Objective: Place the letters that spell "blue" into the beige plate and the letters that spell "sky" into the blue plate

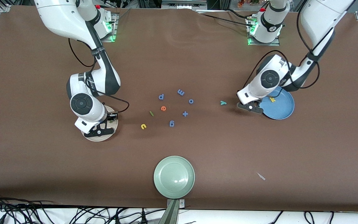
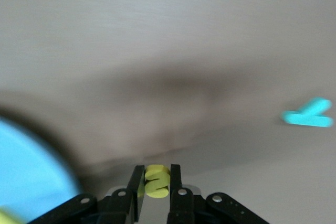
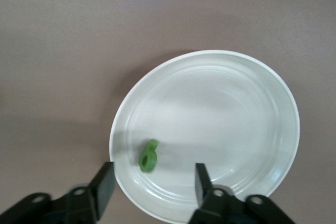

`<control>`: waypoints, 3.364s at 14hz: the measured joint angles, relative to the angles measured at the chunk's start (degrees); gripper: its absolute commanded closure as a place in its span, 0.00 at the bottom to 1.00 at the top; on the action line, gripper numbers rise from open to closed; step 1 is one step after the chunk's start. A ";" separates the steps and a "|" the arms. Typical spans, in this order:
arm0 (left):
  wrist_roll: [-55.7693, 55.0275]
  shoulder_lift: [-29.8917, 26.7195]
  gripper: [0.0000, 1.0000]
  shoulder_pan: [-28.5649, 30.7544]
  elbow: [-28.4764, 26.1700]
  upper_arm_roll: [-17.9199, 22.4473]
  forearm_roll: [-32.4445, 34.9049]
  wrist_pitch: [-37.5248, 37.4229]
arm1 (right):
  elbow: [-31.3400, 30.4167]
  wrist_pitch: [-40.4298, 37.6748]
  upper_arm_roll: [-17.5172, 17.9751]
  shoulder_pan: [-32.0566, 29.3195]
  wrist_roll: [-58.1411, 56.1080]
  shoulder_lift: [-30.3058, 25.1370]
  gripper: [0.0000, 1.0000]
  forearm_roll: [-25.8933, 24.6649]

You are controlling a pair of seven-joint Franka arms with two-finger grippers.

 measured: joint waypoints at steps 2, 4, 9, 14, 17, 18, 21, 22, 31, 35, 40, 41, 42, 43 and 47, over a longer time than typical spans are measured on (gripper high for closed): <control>4.07 -1.92 1.00 4.32 0.19 -0.22 -0.02 -1.41 | 0.02 0.01 0.20 0.09 0.68 -0.56 0.28 0.91; 8.01 -3.23 1.00 9.80 0.66 -2.30 -0.61 -3.85 | 0.47 0.31 0.54 0.83 1.82 -0.78 0.27 5.18; 17.16 -4.35 1.00 20.27 1.35 -6.44 -0.99 -8.43 | 4.67 2.86 1.36 6.04 9.98 2.90 0.25 9.45; 19.35 -2.75 0.59 23.51 0.36 -6.53 -0.99 -8.46 | 4.95 12.38 1.48 11.57 14.70 8.10 0.21 9.49; 19.35 -1.33 0.53 23.49 0.33 -6.61 -0.99 -8.45 | 4.93 13.41 1.00 11.45 13.45 8.50 0.21 9.44; 19.35 -1.24 0.53 23.49 0.36 -6.64 -0.99 -8.45 | 4.72 14.51 0.95 11.35 12.14 8.60 0.21 9.44; 15.17 -1.20 0.41 23.16 0.71 -7.50 -1.30 -8.40 | 3.60 18.22 0.95 11.22 10.33 9.24 0.21 9.44; 11.24 -1.12 0.39 22.06 0.91 -8.18 -1.36 -8.32 | 3.57 18.74 0.95 11.23 10.10 9.47 0.21 9.44; -24.07 -0.27 0.32 5.23 3.82 -9.40 -1.54 -6.02 | -0.14 24.56 0.97 11.71 8.29 9.97 0.43 9.44; -39.90 2.62 0.06 1.70 3.95 -9.25 -1.55 -2.09 | -0.23 24.59 0.92 11.71 7.51 9.63 0.59 9.44; -58.36 5.49 0.05 -0.82 6.73 -9.13 -1.55 -1.35 | -0.22 24.50 0.70 11.70 6.90 9.30 0.75 9.44; -61.31 6.10 0.06 -1.09 7.43 -9.06 -1.55 -1.35 | -0.23 24.06 0.53 11.60 6.65 8.96 0.75 9.44; -63.79 6.78 0.07 -1.25 8.13 -9.01 -1.55 -1.35 | -0.20 23.24 0.28 11.35 6.09 8.82 0.75 9.44; -66.69 7.49 0.10 -1.36 8.74 -8.96 -1.55 -1.30 | 0.16 21.49 0.07 10.73 4.79 8.63 0.75 9.44; -78.90 9.08 0.10 -4.70 9.98 -6.18 -0.03 -0.35 | 2.96 11.81 -0.55 5.21 -4.09 5.75 0.75 9.46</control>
